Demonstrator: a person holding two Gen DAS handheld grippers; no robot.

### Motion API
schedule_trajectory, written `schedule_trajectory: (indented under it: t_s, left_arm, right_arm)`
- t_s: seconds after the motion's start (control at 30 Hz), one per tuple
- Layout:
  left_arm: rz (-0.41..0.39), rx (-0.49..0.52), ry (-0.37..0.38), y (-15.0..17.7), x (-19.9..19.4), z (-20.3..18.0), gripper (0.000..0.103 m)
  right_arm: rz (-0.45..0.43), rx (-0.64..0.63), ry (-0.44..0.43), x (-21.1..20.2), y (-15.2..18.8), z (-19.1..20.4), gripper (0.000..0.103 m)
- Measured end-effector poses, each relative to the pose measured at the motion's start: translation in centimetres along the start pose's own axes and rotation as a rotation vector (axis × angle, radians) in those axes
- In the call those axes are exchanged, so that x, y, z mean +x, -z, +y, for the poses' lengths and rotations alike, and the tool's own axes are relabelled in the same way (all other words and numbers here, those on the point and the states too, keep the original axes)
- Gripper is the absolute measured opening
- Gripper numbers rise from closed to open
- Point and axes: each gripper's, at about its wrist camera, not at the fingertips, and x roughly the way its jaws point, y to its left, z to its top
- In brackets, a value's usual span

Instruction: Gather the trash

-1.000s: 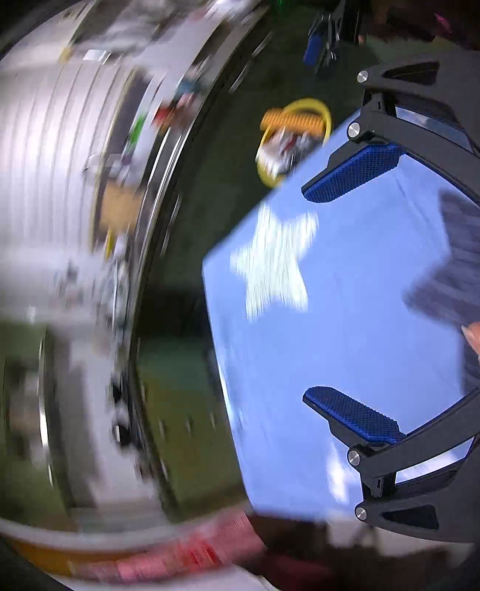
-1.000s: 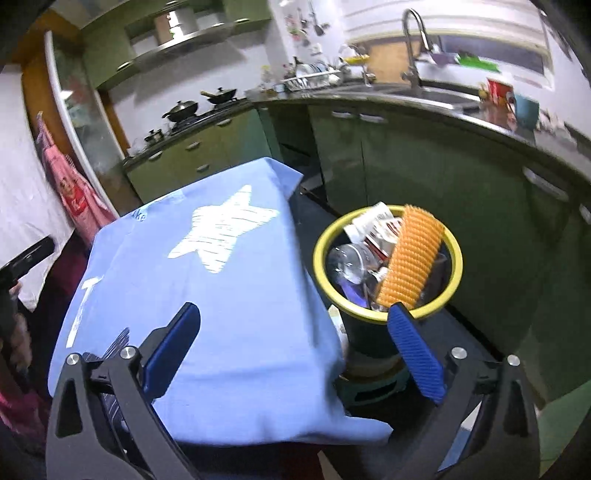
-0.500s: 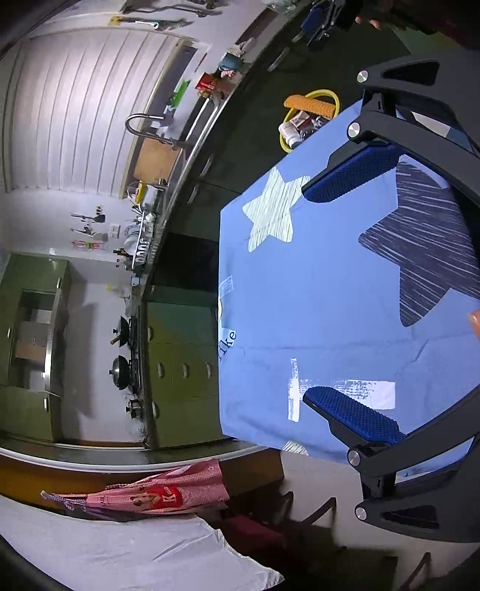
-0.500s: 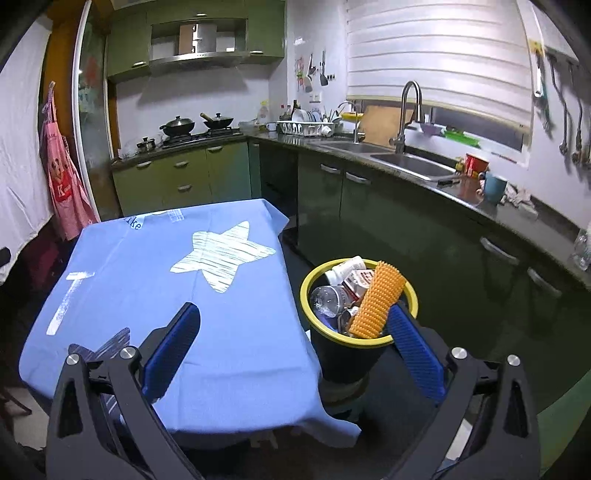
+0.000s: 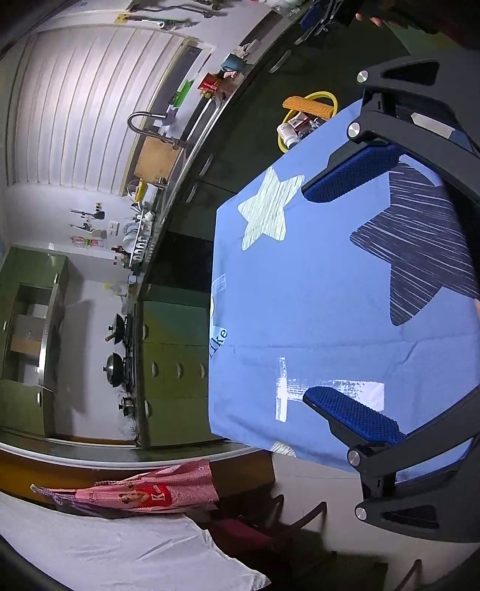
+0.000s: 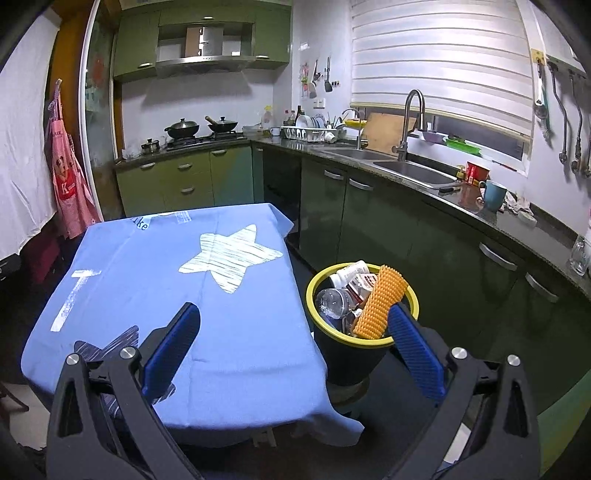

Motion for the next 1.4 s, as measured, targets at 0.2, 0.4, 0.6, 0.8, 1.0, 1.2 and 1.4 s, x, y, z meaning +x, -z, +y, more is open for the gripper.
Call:
schedule_trajectory:
  t_s: [0.2, 0.4, 0.6, 0.8, 1.0, 1.2, 1.4]
  left_arm:
    - [0.0, 0.022, 0.007, -0.2, -0.1, -0.8, 0.098]
    - [0.004, 0.041, 0.02, -0.4, -0.1, -1.6, 0.098]
    - [0.003, 0.051, 0.022, -0.4, -0.2, -2.2, 0.098]
    - [-0.004, 0.056, 0.021, -0.2, -0.4, -2.3, 0.098]
    - [-0.003, 0.056, 0.019, -0.1, -0.4, -2.1, 0.098]
    - [0.004, 0.063, 0.021, -0.1, -0.1, -2.0, 0.098]
    - [0.009, 0.069, 0.021, 0.0, 0.1, -2.1, 0.098]
  right_arm:
    - [0.009, 0.005, -0.011, 0.6, 0.0, -0.1, 0.097]
    - [0.006, 0.014, -0.015, 0.6, 0.0, -0.2, 0.097]
    - [0.002, 0.019, -0.017, 0.5, 0.0, -0.2, 0.097]
    - [0.0, 0.019, -0.019, 0.5, -0.1, -0.2, 0.097]
    - [0.002, 0.021, -0.02, 0.4, -0.1, -0.1, 0.097]
    - [0.006, 0.021, -0.023, 0.6, -0.1, 0.1, 0.097]
    - [0.008, 0.023, -0.023, 0.6, -0.1, 0.2, 0.097]
